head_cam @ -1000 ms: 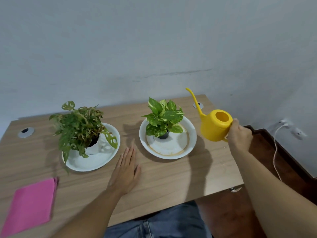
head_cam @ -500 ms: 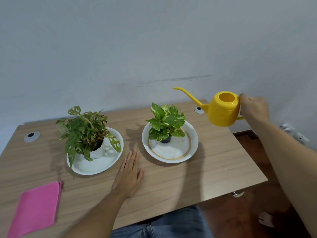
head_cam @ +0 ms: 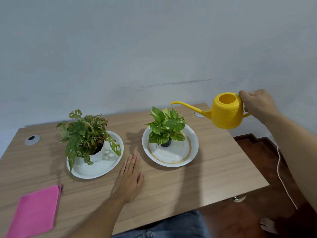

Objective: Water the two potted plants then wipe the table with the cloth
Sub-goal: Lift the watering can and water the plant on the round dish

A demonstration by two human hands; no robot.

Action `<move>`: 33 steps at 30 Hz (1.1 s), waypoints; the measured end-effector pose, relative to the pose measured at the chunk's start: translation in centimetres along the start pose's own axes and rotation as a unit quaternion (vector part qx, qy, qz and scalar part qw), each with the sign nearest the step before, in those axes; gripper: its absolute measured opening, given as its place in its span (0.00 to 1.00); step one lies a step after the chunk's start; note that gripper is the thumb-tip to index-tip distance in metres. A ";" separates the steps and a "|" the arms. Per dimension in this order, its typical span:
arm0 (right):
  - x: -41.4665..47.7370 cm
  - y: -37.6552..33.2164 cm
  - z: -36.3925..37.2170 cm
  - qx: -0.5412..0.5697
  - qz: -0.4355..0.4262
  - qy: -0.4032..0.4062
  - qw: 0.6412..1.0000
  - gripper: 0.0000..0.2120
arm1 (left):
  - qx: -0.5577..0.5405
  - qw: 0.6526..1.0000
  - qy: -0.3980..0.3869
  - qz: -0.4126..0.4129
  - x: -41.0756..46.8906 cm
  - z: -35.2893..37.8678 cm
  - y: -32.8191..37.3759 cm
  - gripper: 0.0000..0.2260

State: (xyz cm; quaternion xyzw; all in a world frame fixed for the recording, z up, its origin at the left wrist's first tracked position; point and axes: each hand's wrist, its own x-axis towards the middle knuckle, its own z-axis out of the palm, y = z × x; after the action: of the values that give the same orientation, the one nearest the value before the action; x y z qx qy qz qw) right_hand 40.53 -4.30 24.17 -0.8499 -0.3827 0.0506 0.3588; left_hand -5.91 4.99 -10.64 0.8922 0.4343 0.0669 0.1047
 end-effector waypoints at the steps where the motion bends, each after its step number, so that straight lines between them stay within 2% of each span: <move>1: 0.0 0.0 -0.1 -0.002 -0.002 -0.003 1.000 0.29 | 0.001 1.000 0.002 0.001 0.0 0.1 0.0 0.34; 21: -0.6 -0.9 -0.2 -0.028 -0.040 -0.040 0.998 0.27 | 0.006 1.000 0.014 0.003 0.0 0.5 -0.1 0.34; 33: -0.1 1.3 -1.7 -0.056 -0.054 -0.052 0.996 0.27 | 0.002 1.000 0.019 0.007 -0.1 0.4 -0.1 0.34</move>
State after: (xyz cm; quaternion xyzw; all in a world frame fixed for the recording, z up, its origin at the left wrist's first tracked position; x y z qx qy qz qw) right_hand 41.89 -5.94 24.57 -0.8429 -0.4485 0.0536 0.2924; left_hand -5.92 4.92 -11.08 0.8938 0.4305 0.0834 0.0941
